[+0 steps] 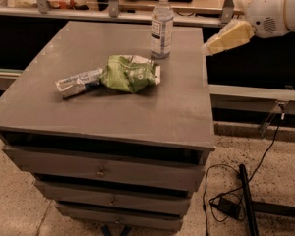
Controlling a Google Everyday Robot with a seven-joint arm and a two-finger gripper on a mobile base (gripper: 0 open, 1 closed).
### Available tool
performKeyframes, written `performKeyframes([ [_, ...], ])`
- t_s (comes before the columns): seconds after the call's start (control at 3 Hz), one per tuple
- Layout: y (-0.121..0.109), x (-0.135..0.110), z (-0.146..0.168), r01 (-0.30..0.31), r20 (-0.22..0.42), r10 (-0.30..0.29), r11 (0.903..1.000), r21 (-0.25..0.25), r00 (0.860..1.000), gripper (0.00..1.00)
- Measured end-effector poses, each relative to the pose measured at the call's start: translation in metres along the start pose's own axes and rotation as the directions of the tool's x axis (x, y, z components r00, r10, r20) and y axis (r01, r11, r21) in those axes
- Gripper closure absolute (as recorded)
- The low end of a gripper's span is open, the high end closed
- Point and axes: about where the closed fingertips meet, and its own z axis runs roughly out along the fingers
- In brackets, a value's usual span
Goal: Knock blue plastic bottle over
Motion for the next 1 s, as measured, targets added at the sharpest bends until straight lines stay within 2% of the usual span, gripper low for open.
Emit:
performKeyframes([
  [0.33, 0.0, -0.001, 0.0, 0.002, -0.001, -0.002, 1.0, 0.001, 1.0, 0.0],
  [0.67, -0.01, 0.013, 0.014, -0.017, -0.005, 0.017, 0.9981, 0.06, 1.0, 0.0],
  [1.0, -0.026, 0.021, 0.038, -0.037, 0.023, 0.034, 0.9928, 0.114, 0.999, 0.0],
])
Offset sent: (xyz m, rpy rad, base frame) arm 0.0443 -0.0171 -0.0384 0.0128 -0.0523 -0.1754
